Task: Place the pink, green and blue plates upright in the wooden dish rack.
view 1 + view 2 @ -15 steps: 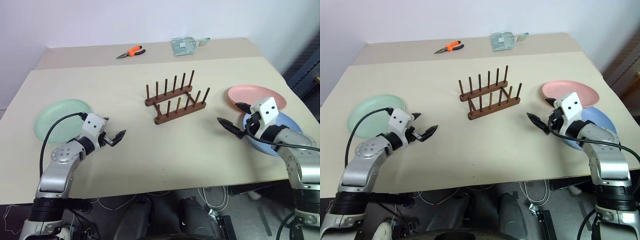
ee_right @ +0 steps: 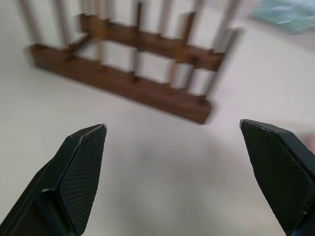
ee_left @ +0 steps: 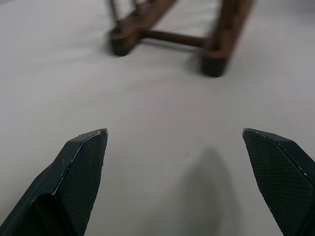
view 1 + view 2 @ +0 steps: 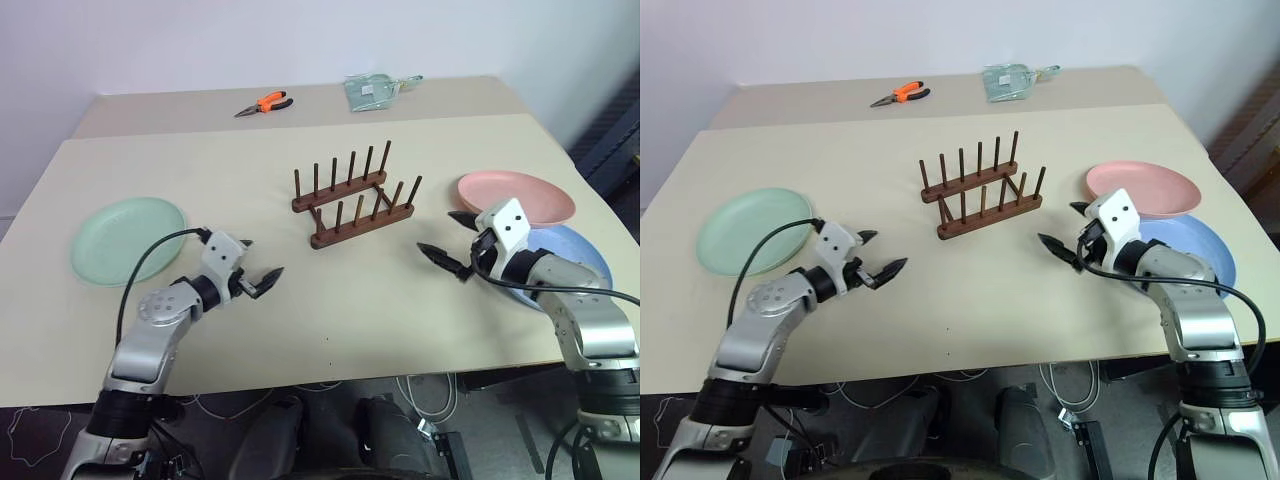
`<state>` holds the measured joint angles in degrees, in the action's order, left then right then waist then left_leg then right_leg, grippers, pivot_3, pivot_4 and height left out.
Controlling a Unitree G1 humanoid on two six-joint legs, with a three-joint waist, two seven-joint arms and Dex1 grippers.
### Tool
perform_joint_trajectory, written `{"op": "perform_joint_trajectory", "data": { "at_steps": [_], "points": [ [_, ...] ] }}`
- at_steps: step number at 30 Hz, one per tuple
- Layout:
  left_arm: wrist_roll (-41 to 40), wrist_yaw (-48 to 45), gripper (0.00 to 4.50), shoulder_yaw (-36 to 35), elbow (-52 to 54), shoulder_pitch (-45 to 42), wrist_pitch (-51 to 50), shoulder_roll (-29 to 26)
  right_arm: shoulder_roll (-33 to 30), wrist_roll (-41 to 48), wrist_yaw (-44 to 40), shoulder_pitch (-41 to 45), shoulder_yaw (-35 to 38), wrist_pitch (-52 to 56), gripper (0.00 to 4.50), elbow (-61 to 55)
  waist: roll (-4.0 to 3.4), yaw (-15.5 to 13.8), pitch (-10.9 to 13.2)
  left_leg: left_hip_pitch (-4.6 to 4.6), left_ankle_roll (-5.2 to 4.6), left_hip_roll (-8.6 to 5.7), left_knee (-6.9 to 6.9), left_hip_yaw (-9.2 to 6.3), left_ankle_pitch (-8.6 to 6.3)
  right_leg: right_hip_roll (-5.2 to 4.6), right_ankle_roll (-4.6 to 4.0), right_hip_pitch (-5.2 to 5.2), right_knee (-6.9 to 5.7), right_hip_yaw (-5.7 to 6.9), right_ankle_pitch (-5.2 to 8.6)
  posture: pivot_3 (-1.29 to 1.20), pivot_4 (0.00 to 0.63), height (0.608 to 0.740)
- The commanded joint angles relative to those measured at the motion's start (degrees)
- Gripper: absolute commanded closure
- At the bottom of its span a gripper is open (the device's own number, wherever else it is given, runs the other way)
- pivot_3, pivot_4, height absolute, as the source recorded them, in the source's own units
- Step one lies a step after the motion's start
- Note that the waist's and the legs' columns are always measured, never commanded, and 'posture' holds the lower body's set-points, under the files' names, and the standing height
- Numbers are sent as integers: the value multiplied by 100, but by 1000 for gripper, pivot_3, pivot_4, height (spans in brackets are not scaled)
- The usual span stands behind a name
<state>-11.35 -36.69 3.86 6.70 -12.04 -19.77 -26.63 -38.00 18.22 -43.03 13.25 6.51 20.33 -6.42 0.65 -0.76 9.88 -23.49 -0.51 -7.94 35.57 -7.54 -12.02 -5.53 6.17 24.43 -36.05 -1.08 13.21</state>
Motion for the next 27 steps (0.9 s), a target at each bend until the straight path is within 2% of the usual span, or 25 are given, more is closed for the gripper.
{"op": "perform_joint_trajectory", "data": {
  "at_steps": [1,6,10,12,14,18,19,27],
  "points": [
    [266,-382,0,556,-851,-794,145,200,239,-129,393,-201,-97,19,58,-653,0,-25,-1,0,0,0,1,0,0,0,0,0,-1,0,0,0,150,719],
    [610,-674,0,1000,-2588,-1914,611,668,458,-376,843,-580,-251,121,58,-1230,0,-9,-1,-6,-3,-4,10,-5,-1,-2,12,-4,3,9,-6,0,150,719],
    [693,-1006,0,1155,-3593,-2401,909,1087,527,-449,1143,-922,-171,253,58,-1678,0,-6,-2,-6,-6,-8,7,-6,-2,-3,22,0,1,11,-6,0,150,719],
    [834,-1062,506,1231,-3977,-2552,1113,1239,502,-529,1253,-1104,-112,268,0,-1818,-1,-15,-3,-5,-6,-8,8,-7,-2,-4,22,-1,1,11,-6,0,150,719],
    [869,-1079,1314,1203,-4116,-2588,1229,1337,490,-570,1328,-1230,-82,290,0,-1933,1,-15,-5,-4,-6,-8,12,-8,-2,-4,23,-8,2,11,-6,0,150,719],
    [906,-1108,3371,1155,-4080,-2518,1346,1397,474,-625,1356,-1278,-112,287,0,-1958,1,-2,-5,-3,-8,-9,14,-9,-2,-4,25,-10,1,13,-4,0,150,719],
    [931,-1137,3764,1169,-4023,-2471,1402,1384,469,-636,1353,-1267,-120,280,0,-1940,1,-3,-5,-2,-8,-9,14,-9,-2,-4,25,-10,0,13,-4,0,150,719],
    [849,-2002,3740,1436,-2530,-1794,1664,892,139,-653,1093,-1497,197,196,0,-1665,0,1,-5,-2,-11,-9,8,-9,-4,-4,27,-9,1,12,-3,0,150,719]
  ]
}}
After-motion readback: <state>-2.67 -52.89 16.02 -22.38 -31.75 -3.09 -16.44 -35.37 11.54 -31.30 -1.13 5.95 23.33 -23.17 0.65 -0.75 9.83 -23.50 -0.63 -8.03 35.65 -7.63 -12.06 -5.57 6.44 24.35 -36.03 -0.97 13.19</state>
